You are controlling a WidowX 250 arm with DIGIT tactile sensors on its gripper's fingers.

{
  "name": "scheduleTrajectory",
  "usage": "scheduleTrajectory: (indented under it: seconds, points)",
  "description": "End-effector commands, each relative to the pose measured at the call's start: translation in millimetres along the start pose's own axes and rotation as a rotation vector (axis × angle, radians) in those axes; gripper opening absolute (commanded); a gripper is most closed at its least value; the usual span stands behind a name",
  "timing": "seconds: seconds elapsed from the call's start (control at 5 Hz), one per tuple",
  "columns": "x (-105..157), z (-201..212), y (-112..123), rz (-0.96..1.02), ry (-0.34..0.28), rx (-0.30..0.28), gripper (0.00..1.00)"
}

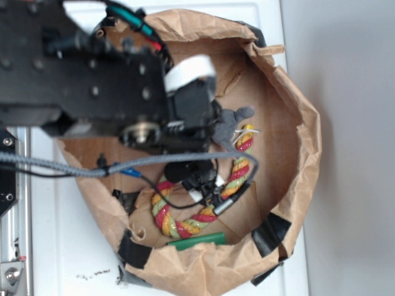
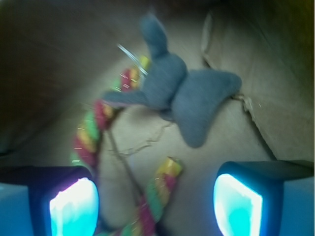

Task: Grab the multicolored rope.

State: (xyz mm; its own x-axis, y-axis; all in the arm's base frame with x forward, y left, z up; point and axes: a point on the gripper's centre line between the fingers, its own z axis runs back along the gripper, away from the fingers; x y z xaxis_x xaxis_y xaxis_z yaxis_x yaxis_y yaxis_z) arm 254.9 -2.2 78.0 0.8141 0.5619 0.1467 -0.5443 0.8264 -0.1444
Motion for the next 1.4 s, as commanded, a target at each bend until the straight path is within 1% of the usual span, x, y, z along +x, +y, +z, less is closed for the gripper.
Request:
scheduleTrajectory:
  seconds: [0.0, 0.2, 0.4, 0.6, 0.8, 1.0, 1.2]
  points:
    - [-2.7, -19.4, 1.9, -0.034, -0.037, 0.028, 1.00]
    - [-4.0, -30.1, -0.2, 0.015, -0.020, 0.023, 1.00]
    - [-9.0, -38.4, -3.0, 0.055, -0.017, 0.028, 1.00]
    - [-17.0, -44.1, 3.2, 0.111, -0.015, 0.055, 1.00]
    - [-31.4, -43.0, 13.0, 0.172, -0.034, 0.088, 1.00]
    - [-37.0, -41.6, 19.2, 0.184, -0.077, 0.079, 1.00]
    - [-38.7, -46.2, 24.0, 0.202, -0.105, 0.084, 0.99]
